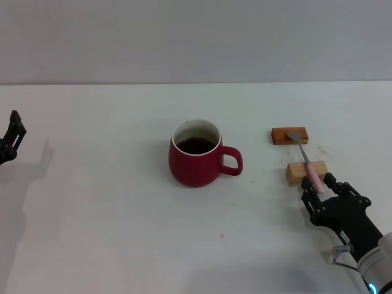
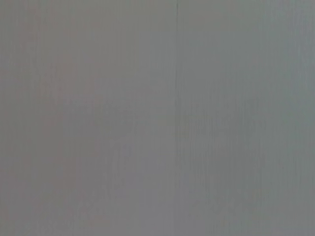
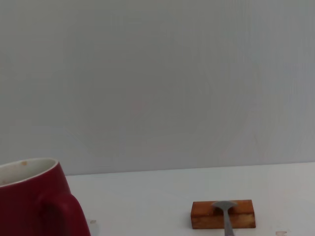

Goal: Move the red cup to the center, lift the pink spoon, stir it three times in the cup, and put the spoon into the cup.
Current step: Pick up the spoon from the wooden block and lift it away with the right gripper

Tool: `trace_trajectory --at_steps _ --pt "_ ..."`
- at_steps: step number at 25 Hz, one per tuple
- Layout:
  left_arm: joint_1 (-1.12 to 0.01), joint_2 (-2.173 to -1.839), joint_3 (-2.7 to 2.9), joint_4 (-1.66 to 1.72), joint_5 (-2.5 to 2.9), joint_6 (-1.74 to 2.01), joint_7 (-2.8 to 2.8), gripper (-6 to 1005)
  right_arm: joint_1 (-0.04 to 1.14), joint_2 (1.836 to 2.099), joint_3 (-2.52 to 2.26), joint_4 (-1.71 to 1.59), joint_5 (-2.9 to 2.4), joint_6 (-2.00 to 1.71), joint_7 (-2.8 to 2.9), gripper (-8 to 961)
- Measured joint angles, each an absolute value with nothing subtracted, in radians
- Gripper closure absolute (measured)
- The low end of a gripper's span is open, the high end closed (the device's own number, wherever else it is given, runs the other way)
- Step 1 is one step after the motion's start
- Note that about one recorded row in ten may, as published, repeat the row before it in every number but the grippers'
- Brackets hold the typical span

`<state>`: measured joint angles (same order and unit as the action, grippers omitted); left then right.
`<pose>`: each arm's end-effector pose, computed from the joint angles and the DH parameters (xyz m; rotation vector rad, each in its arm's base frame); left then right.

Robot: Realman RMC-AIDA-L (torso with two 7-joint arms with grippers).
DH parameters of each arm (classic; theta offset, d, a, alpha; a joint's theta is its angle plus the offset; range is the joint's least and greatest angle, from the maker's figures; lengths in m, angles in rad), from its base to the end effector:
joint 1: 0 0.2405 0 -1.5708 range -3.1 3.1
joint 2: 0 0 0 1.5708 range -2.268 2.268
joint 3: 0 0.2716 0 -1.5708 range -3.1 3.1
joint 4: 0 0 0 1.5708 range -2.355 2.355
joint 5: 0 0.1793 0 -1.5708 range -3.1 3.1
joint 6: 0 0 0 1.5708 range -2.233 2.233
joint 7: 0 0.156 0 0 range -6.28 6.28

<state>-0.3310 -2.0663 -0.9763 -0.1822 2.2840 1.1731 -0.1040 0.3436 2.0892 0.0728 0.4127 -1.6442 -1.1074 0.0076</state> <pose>-0.3578 0.3065 0.0196 -1.4294 -0.5997 -0.6121 0.3098 0.2667 -0.0909 -1.8131 0.7784 0.6433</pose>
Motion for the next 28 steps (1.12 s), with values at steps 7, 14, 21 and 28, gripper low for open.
trace_trajectory --at_steps 7,14,21,28 --pt "-0.326 -2.068 -0.976 -0.184 2.284 1.175 -0.103 157 0.343 2.089 0.075 0.415 -1.644 -1.106 0.008 555" --pt "-0.325 -2.068 -0.976 -0.184 2.284 1.177 -0.103 157 0.343 2.089 0.073 0.416 -1.644 -1.106 0.008 592" --pt "-0.33 -2.068 -0.975 -0.177 2.284 1.176 -0.103 157 0.339 2.089 0.091 0.426 -1.634 -1.108 0.008 604" --pt "-0.331 -2.066 -0.974 -0.171 2.284 1.17 -0.101 157 0.334 2.089 0.106 0.428 -1.631 -1.096 0.003 775"
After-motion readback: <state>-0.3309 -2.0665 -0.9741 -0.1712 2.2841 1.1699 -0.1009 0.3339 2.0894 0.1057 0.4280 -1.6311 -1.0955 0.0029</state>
